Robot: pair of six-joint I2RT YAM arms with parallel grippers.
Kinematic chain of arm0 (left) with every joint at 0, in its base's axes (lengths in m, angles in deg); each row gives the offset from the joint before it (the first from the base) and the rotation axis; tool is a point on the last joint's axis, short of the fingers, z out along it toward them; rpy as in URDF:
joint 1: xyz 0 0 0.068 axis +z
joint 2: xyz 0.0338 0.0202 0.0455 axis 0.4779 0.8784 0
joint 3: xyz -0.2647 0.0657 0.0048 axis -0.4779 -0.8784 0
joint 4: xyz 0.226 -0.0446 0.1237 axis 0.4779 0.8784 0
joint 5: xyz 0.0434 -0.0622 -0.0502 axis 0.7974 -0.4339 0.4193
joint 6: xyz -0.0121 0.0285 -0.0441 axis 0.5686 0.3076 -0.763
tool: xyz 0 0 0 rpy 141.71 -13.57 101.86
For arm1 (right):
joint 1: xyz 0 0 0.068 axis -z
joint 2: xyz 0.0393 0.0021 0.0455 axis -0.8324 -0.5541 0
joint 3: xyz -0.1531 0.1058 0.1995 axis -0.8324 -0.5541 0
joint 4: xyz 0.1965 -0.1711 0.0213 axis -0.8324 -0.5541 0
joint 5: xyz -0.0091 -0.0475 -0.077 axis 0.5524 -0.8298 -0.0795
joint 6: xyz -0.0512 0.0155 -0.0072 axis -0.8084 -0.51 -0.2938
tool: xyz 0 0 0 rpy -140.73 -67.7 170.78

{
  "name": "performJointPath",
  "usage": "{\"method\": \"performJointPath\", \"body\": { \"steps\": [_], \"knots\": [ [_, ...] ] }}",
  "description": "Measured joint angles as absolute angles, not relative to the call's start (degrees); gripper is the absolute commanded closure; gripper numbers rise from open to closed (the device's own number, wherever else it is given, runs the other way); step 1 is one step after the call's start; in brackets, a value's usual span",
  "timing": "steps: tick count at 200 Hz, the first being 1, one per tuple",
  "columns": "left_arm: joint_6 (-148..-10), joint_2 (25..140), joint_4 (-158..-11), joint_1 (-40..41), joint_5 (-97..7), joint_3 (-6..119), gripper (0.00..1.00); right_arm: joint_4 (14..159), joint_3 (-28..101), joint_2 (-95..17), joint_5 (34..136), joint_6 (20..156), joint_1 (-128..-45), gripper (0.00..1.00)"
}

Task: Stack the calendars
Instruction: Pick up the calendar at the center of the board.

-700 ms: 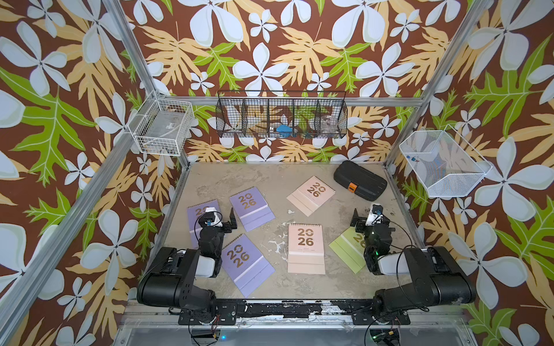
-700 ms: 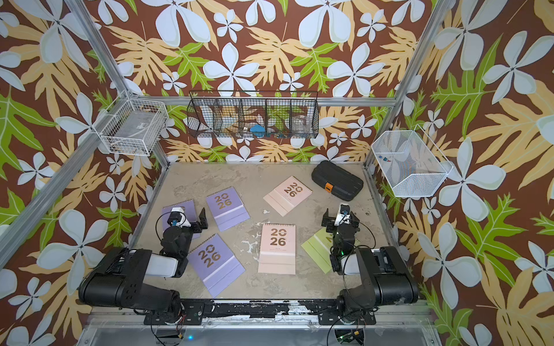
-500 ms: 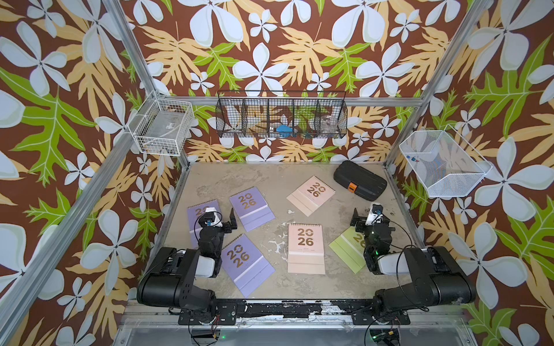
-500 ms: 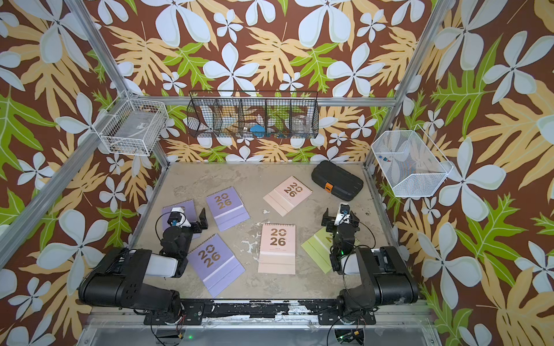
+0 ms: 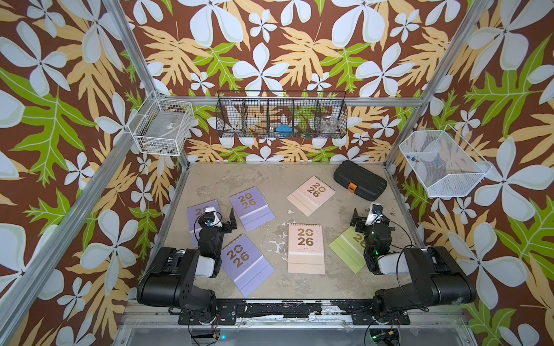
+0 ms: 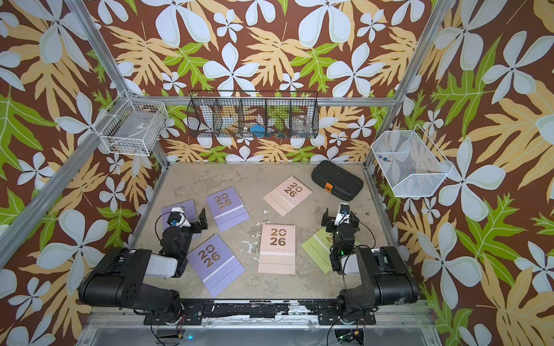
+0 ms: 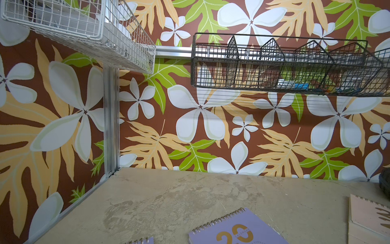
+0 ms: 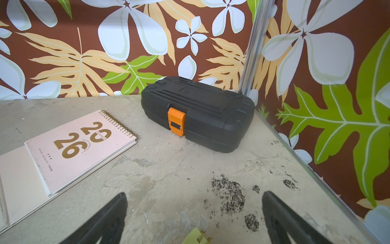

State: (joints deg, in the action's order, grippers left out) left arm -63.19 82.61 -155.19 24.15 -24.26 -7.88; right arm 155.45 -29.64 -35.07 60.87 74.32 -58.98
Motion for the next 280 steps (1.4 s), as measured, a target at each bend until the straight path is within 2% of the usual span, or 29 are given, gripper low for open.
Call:
{"method": "performJointPath", "body": {
  "steps": [29, 79, 109, 129, 188, 217, 237, 280],
  "knots": [
    [-63.7, 79.4, -152.0, 24.1, -22.2, -7.4, 0.0, 151.7, -28.4, -32.9, 60.3, 74.4, -59.0, 0.0],
    [-69.4, 64.1, -129.2, 22.6, -13.8, 5.4, 0.0, 124.0, -14.9, -18.5, 57.1, 79.9, -59.6, 0.0],
    [-76.1, 62.9, -110.8, 19.6, -15.0, 15.3, 0.0, 103.1, -8.7, -15.2, 56.1, 89.7, -61.1, 0.0],
    [-82.3, 64.1, -101.3, 15.9, -18.6, 18.3, 0.0, 91.2, -3.9, -14.9, 58.9, 94.2, -62.1, 0.0],
    [-97.2, 74.5, -89.9, -3.5, -26.2, 24.1, 0.0, 69.0, -0.8, -14.3, 77.0, 102.2, -62.2, 0.0],
    [-100.6, 84.1, -88.3, -10.5, -29.2, 32.3, 0.0, 65.0, -2.7, -13.0, 81.6, 103.7, -53.7, 0.0],
    [-100.8, 91.7, -87.8, -13.4, -32.2, 39.8, 0.01, 63.4, -4.5, -12.6, 83.9, 104.7, -49.1, 0.0],
    [-100.8, 106.8, -85.4, -14.4, -40.4, 55.9, 0.02, 63.5, -9.4, -13.3, 89.9, 106.2, -41.6, 0.0]
  ]
}}
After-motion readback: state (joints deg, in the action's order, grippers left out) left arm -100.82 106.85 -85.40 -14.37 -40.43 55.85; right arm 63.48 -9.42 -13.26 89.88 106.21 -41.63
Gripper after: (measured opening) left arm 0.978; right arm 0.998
